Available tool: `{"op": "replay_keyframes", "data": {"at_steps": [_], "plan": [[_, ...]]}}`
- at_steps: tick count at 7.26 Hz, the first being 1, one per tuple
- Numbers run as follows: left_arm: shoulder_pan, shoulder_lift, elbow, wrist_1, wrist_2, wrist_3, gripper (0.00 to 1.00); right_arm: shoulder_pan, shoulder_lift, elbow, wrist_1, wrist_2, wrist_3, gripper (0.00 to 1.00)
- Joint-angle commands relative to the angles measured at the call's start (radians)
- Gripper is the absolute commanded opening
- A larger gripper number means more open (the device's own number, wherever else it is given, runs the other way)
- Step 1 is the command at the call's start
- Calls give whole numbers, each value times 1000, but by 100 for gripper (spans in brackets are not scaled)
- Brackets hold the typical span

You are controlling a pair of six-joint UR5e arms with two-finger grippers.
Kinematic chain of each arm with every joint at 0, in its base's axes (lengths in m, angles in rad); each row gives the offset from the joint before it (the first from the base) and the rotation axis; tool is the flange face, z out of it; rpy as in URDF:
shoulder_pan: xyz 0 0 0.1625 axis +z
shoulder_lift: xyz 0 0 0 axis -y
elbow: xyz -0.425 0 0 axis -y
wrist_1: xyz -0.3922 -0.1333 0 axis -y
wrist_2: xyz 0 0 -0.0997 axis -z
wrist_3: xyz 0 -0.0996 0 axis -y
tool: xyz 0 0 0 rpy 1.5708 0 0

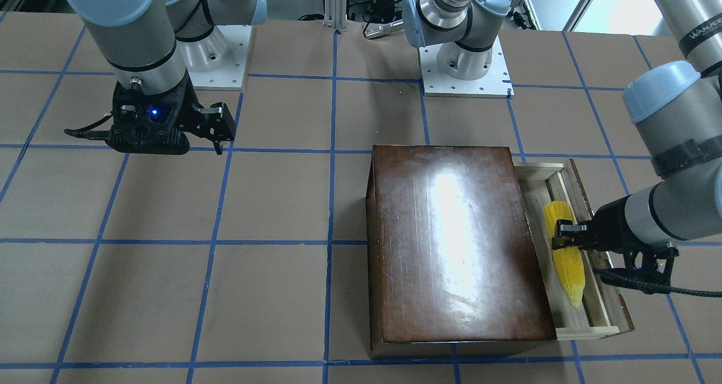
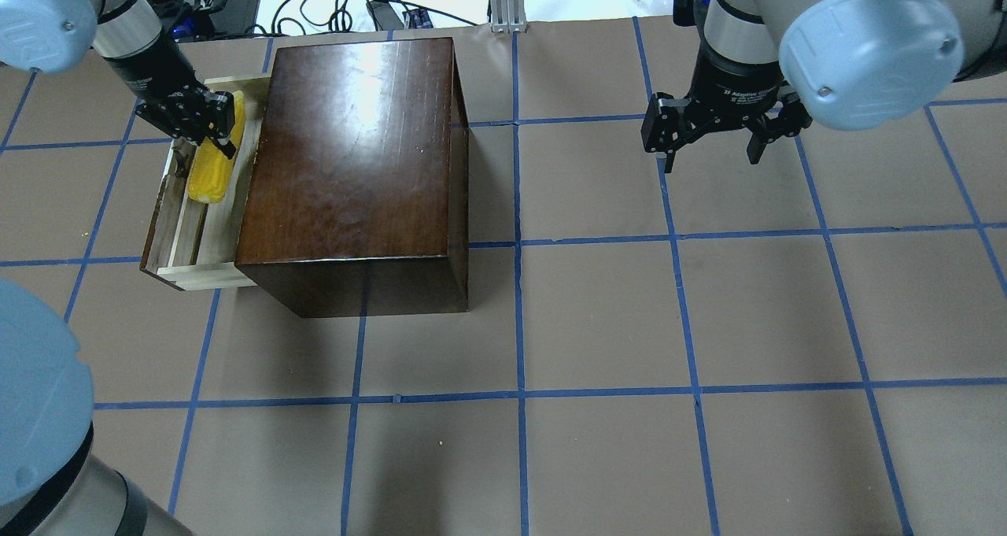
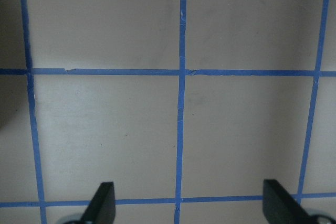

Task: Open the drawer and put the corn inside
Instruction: 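Lower the corn into the drawer and open the left gripper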

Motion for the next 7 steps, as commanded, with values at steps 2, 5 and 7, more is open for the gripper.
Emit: {"op": "replay_keyframes", "data": {"at_steps": [2,5,7], "plan": [[0,-25,-7,19,-9,0,40,0,0,0,-1,0,0,100],[0,-29,-6,19,-9,15,94,0,0,0,1,0,0,100],[0,-19,-4,19,-9,14,100,0,0,0,-1,0,0,100]]}}
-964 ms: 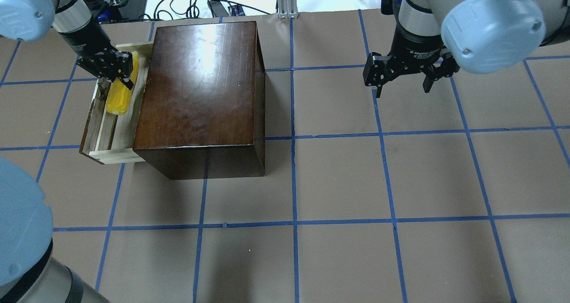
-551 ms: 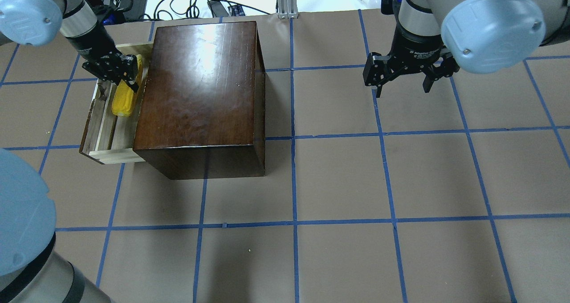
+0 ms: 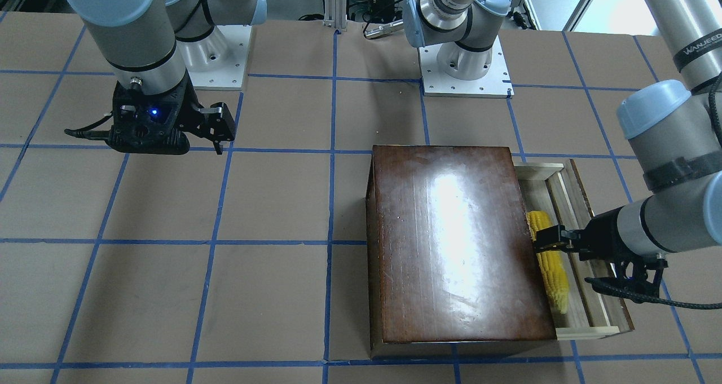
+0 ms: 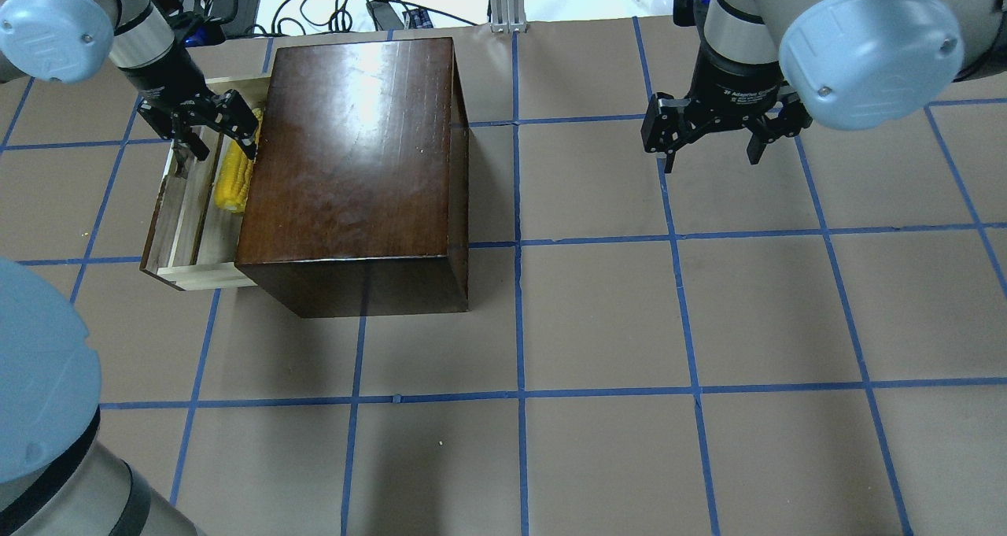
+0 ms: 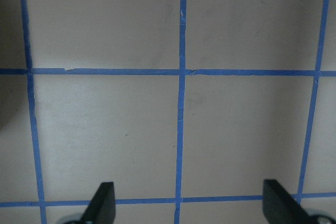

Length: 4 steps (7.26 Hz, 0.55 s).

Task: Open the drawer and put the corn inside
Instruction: 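Lower the corn into the drawer and open the left gripper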

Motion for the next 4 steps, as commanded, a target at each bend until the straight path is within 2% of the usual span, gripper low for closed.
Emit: {"op": "replay_keyframes", "data": {"at_steps": [1,4], "plan": [[-2,22,11,-3,7,-1,100,0,0,0,0,0,0,100],[-9,94,75,-69,21,-10,100,0,0,0,0,0,0,100]]}}
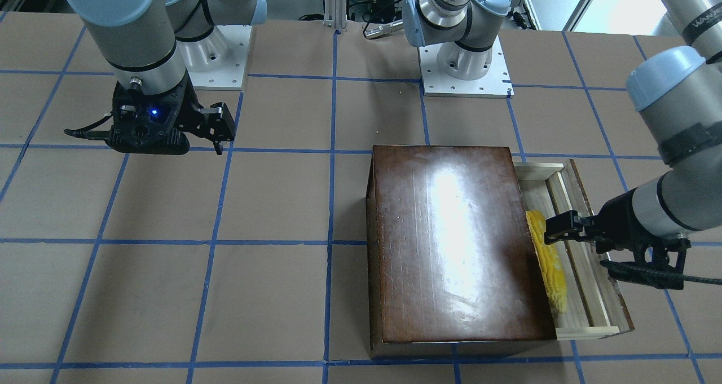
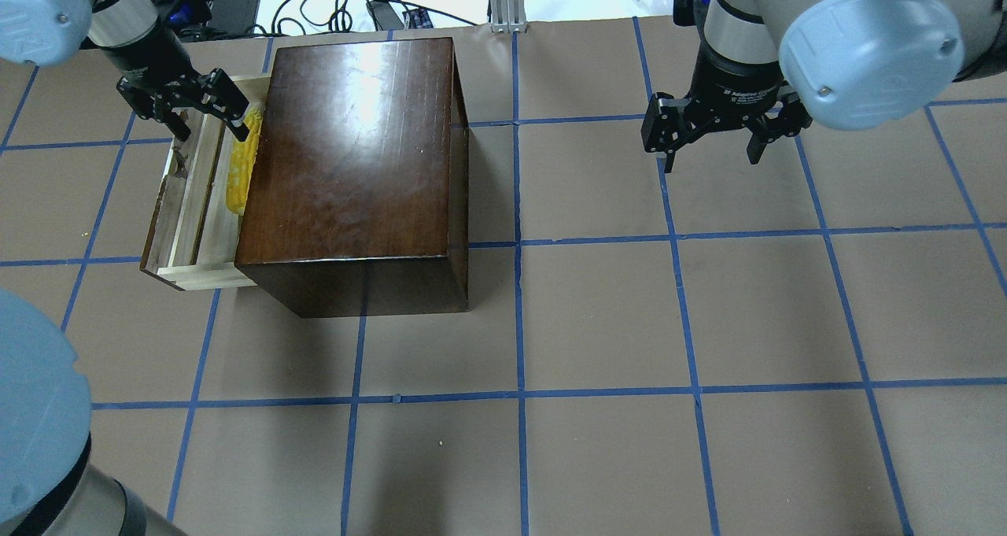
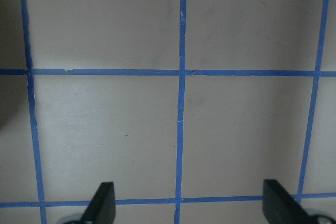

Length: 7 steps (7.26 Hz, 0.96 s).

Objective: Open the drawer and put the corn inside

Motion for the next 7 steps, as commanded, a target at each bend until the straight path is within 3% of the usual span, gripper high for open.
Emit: {"op": "replay_keyframes", "data": {"at_steps": [1,4,7], "plan": [[-7,48,84,-104,7,-11,100,0,0,0,0,0,0,100],[-193,96,106,-125,-4,-165,100,0,0,0,1,0,0,100],[-285,133,17,-124,10,-266,100,0,0,0,1,0,0,100]]}}
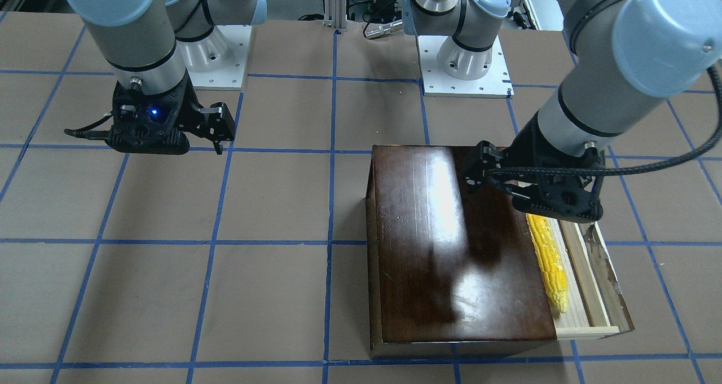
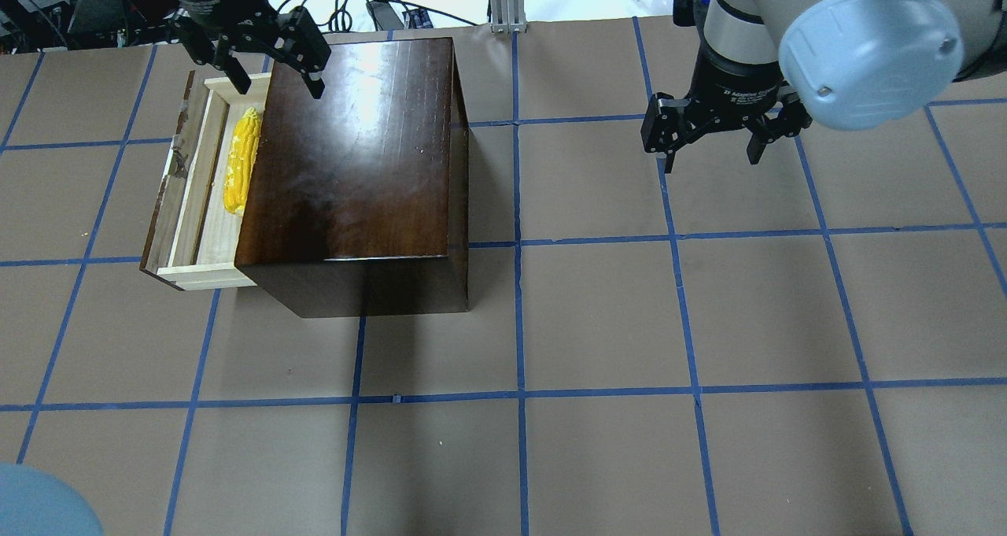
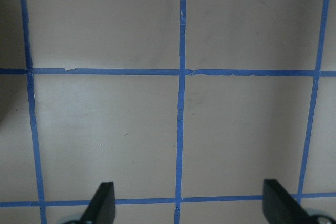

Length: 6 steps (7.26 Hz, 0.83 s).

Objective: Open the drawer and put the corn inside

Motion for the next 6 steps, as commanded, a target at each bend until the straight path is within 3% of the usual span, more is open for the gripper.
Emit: {"op": "replay_keyframes", "data": {"at_steps": [1,6], "plan": [[-36,52,-88,7,-2,-44,100,0,0,0,-2,0,0,100],[-26,178,-233,5,3,-38,100,0,0,0,0,0,0,100]]}}
